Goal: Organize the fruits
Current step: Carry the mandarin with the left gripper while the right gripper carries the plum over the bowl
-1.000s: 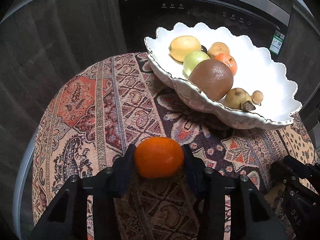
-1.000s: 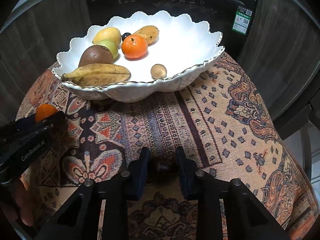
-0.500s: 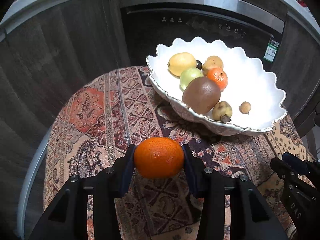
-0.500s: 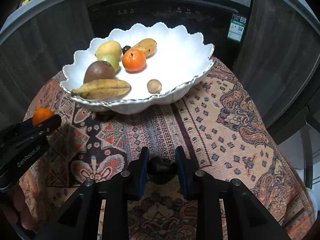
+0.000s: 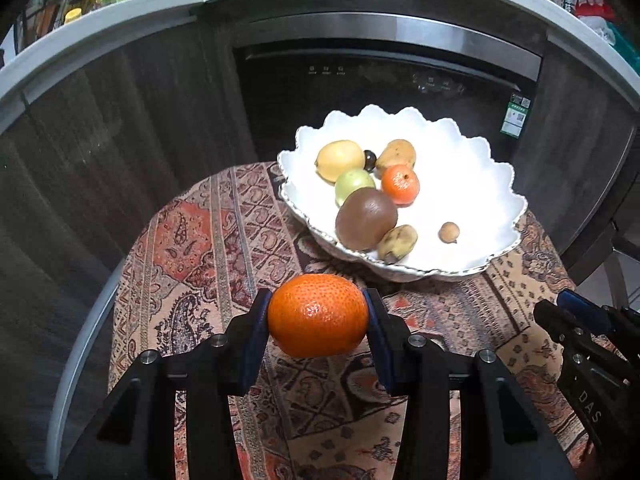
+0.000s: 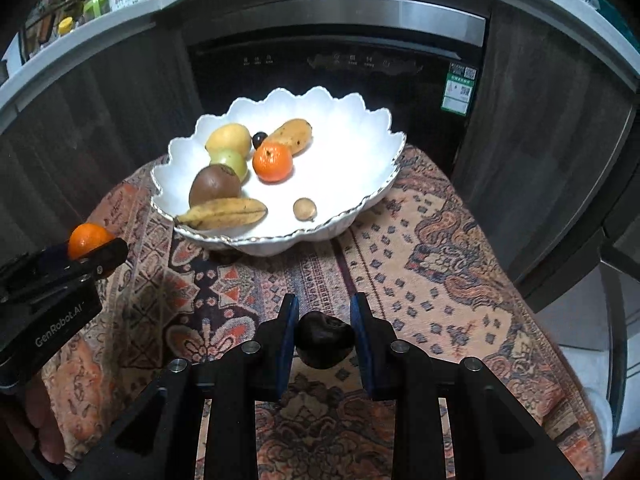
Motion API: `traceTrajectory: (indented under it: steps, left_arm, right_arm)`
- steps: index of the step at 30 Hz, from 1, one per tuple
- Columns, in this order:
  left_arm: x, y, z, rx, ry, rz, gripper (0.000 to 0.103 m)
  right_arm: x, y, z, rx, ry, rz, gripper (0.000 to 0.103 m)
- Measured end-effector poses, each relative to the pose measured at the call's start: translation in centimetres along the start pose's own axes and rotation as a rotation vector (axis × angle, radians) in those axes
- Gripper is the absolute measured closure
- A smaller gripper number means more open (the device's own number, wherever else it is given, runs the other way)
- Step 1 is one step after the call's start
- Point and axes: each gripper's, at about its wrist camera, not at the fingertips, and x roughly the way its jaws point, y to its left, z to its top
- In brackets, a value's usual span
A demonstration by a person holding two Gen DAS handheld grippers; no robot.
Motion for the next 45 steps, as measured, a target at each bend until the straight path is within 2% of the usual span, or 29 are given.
traceTrajectory:
  steps: [11, 22, 32, 45]
  left_arm:
    - [-2.4, -1.5, 2.2, 0.025, -0.036, -0.023, 0.058]
    - [-2.2, -2.9, 4.8, 0.046, -0.051, -0.048, 0.058]
    - [-0.5, -3.0, 7.4, 0.052, -0.054, -0.050, 0.058]
    - [4.0, -2.3, 10.4, 0.037, -0.021, -0.058, 0.058]
  right_arm:
    - [-2.2, -1.5, 2.1, 0.002, -0.055, 0.014, 0.075]
    - [-3.1, -2.5, 5.8, -0.029, -0.115, 0.011, 0.075]
    - [-2.6, -2.0, 9.2, -0.068, -0.152, 0.017, 0.075]
    - [1.7, -1.2, 12.7, -0.085, -0.126, 0.034, 0.075]
